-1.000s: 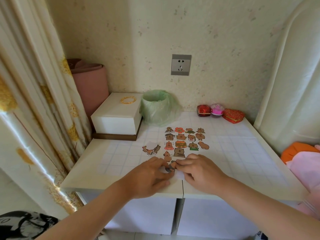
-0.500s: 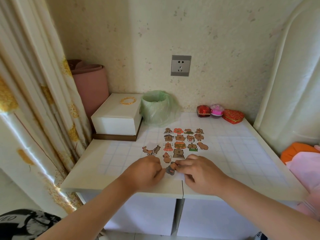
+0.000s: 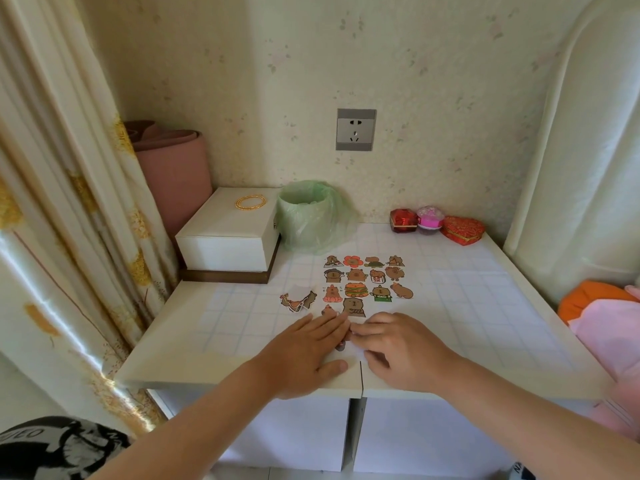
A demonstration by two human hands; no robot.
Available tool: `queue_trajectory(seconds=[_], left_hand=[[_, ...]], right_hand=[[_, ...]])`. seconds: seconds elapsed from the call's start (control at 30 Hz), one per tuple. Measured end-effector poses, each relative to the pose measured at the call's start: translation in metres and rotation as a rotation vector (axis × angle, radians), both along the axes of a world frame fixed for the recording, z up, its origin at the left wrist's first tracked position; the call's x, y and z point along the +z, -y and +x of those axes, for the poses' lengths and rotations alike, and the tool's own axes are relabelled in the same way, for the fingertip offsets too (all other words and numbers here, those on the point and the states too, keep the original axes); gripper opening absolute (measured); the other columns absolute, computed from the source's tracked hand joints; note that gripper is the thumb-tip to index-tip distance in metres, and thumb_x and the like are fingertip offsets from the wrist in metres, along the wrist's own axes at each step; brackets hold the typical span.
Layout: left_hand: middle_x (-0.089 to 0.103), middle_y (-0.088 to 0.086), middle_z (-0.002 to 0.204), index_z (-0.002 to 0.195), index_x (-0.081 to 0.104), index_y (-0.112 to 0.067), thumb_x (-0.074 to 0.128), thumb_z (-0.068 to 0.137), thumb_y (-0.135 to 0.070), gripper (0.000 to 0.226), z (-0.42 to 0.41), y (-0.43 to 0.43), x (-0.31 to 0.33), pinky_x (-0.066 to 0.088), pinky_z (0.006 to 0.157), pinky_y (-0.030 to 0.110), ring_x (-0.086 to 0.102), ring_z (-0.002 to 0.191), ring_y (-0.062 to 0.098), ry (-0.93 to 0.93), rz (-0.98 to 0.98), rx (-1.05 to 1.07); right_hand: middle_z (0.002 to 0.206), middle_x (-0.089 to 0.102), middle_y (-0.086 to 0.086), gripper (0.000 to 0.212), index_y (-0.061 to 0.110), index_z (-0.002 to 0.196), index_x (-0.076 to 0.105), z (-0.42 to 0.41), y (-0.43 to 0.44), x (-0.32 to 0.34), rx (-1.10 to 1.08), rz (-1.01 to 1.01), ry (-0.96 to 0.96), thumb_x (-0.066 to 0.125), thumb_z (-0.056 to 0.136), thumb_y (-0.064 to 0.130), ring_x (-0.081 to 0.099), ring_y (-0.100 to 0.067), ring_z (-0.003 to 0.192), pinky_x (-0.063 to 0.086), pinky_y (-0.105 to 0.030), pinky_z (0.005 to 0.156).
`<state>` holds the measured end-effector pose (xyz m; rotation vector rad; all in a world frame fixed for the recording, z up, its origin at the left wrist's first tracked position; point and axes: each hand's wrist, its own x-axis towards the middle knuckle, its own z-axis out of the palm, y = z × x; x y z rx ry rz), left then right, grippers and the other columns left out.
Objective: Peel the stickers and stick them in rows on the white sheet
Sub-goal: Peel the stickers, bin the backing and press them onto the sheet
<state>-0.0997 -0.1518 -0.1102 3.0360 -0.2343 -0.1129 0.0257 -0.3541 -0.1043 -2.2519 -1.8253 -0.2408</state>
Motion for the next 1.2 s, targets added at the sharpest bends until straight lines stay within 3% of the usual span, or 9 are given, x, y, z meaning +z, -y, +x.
queue_trajectory(seconds=[0.2, 0.27, 0.33, 0.47, 0.6, 0.8, 0.9, 1.03, 1.2], left_hand=[[-0.007, -0.017, 0.162, 0.159, 0.002, -0.027, 0.025, 0.099, -0.063, 0.074, 0.001, 0.0, -0.002, -0.007, 0.123, 0.027, -0.012, 0.149, -0.003, 0.005, -0.14, 0.01], [0.027, -0.018, 0.159, 0.153, 0.029, -0.028, 0.041, 0.1, -0.052, 0.06, 0.003, 0.0, 0.003, 0.016, 0.12, 0.028, 0.022, 0.145, 0.002, 0.046, -0.31, 0.002], [0.056, -0.017, 0.118, 0.124, 0.055, -0.028, 0.049, 0.099, -0.04, 0.029, 0.007, -0.001, 0.009, 0.039, 0.1, 0.029, 0.048, 0.113, 0.004, 0.158, -0.471, 0.025], [0.061, -0.008, 0.125, 0.136, 0.056, -0.027, 0.054, 0.1, -0.024, 0.036, 0.019, -0.02, 0.03, 0.036, 0.105, 0.023, 0.046, 0.122, 0.01, 0.318, -0.504, 0.227], [0.057, -0.005, 0.135, 0.139, 0.053, -0.023, 0.054, 0.099, -0.016, 0.04, 0.031, -0.046, 0.049, 0.033, 0.104, 0.021, 0.046, 0.129, 0.013, 0.308, -0.393, 0.383], [0.047, -0.009, 0.147, 0.145, 0.048, -0.027, 0.056, 0.098, -0.032, 0.048, 0.041, -0.073, 0.045, 0.036, 0.11, 0.032, 0.04, 0.136, 0.014, 0.057, -0.152, 0.407], [0.057, -0.007, 0.133, 0.13, 0.063, -0.025, 0.058, 0.094, -0.034, 0.038, 0.046, -0.079, 0.039, 0.045, 0.099, 0.035, 0.05, 0.125, 0.018, 0.018, -0.137, 0.348], [0.059, -0.01, 0.09, 0.077, 0.065, -0.024, 0.062, 0.088, -0.029, 0.012, 0.049, -0.085, 0.034, 0.049, 0.076, 0.034, 0.057, 0.086, 0.012, 0.053, -0.207, 0.29], [0.066, -0.01, 0.102, 0.105, 0.077, -0.029, 0.066, 0.089, -0.033, 0.019, 0.05, -0.09, 0.036, 0.05, 0.087, 0.033, 0.059, 0.094, 0.009, 0.029, -0.29, 0.32]], right_hand=[[0.112, 0.07, 0.016, 0.031, 0.027, 0.099, 0.077, -0.002, -0.002, 0.01, -0.042, 0.002, -0.064, 0.051, 0.083, 0.024, 0.061, -0.013, 0.09, 0.055, -0.03, 0.071], [0.109, 0.068, 0.015, 0.03, 0.028, 0.104, 0.077, -0.001, -0.006, 0.014, -0.088, 0.001, -0.18, 0.055, 0.084, 0.024, 0.06, -0.01, 0.094, 0.053, -0.03, 0.076], [0.103, 0.064, 0.015, 0.025, 0.028, 0.104, 0.076, 0.002, -0.013, 0.018, -0.143, -0.009, -0.277, 0.058, 0.087, 0.024, 0.059, -0.008, 0.094, 0.052, -0.033, 0.08], [0.1, 0.063, 0.014, 0.021, 0.026, 0.107, 0.075, 0.012, -0.032, 0.03, -0.201, 0.044, -0.388, 0.062, 0.091, 0.02, 0.06, -0.008, 0.093, 0.05, -0.032, 0.082], [0.096, 0.055, 0.018, 0.026, 0.031, 0.111, 0.073, 0.023, -0.057, 0.038, -0.225, 0.035, -0.395, 0.06, 0.094, 0.017, 0.05, 0.006, 0.08, 0.034, -0.011, 0.068], [0.113, 0.063, 0.009, 0.024, 0.026, 0.119, 0.07, 0.037, -0.095, 0.04, -0.218, -0.021, -0.342, 0.061, 0.097, 0.022, 0.052, -0.004, 0.081, 0.046, -0.028, 0.075], [0.127, 0.06, 0.008, 0.032, 0.028, 0.125, 0.066, 0.039, -0.111, 0.035, -0.198, -0.063, -0.277, 0.057, 0.096, 0.017, 0.059, -0.014, 0.103, 0.051, -0.037, 0.083], [0.123, 0.063, 0.005, 0.033, 0.026, 0.12, 0.069, 0.04, -0.129, 0.028, -0.103, -0.102, -0.151, 0.061, 0.09, 0.014, 0.06, -0.022, 0.111, 0.053, -0.042, 0.08], [0.103, 0.074, 0.003, 0.018, 0.024, 0.106, 0.076, 0.042, -0.14, 0.028, -0.097, -0.052, -0.141, 0.067, 0.091, 0.021, 0.066, -0.021, 0.095, 0.051, -0.037, 0.079]])
